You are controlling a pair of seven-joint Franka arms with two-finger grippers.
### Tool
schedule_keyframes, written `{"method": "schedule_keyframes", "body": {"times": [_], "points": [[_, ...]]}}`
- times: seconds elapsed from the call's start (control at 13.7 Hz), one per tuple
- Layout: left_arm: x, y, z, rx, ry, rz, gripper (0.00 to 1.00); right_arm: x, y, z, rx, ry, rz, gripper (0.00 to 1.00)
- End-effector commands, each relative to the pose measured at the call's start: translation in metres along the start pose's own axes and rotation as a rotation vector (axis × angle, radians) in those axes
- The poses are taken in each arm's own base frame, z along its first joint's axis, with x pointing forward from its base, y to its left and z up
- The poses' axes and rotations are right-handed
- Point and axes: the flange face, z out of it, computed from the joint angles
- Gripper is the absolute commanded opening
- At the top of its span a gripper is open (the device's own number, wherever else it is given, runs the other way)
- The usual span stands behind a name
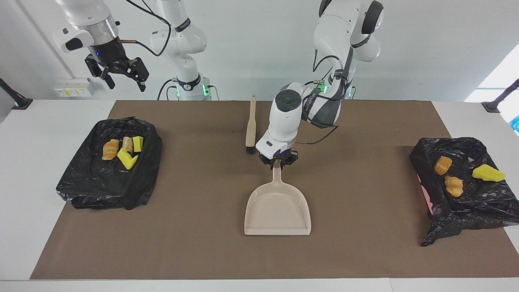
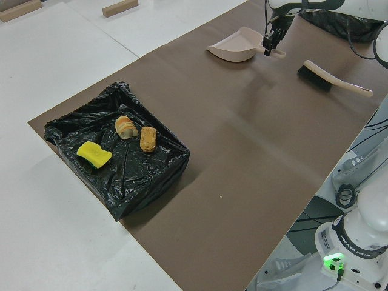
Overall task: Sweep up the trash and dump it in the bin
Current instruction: 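Bring the empty dustpan back to the table center with the left gripper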
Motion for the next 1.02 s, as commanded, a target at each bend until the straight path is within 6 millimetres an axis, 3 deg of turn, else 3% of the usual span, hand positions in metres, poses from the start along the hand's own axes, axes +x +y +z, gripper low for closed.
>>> {"method": "schedule_keyframes", "body": {"times": [0.0,0.37,0.73,0.95], "points": [[0.004,-0.021,-0.017,-0.01,-0.007,-0.033,1.0,-0.004,0.002,-0.001,0.002,0.001,-0.014,1.0],[0.032,-0.099,-0.066,-0.008,-0.008,-0.094,1.0,-0.004,0.002,-0.001,0.002,0.001,-0.014,1.0],[0.069,-0.214,-0.098,-0.006,0.024,-0.046,1.0,-0.004,0.002,-0.001,0.002,0.001,-0.014,1.0],[0.07,-0.276,-0.131,-0.012,0.044,0.005,1.0,-0.004,0.002,-0.001,0.002,0.001,-0.014,1.0]]}}
